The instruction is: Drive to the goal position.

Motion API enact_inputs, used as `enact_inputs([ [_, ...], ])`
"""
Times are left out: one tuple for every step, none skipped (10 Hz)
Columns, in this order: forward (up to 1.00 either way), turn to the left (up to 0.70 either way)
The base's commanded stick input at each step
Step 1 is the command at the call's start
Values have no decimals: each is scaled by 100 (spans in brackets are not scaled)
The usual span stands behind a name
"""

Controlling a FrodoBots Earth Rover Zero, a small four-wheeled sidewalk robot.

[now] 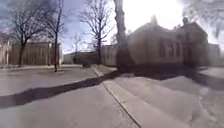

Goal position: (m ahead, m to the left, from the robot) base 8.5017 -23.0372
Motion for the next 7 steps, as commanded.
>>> enact_inputs([
  [85,0],
  [85,0],
  [85,0],
  [85,0],
  [85,0],
  [85,0],
  [85,0],
])
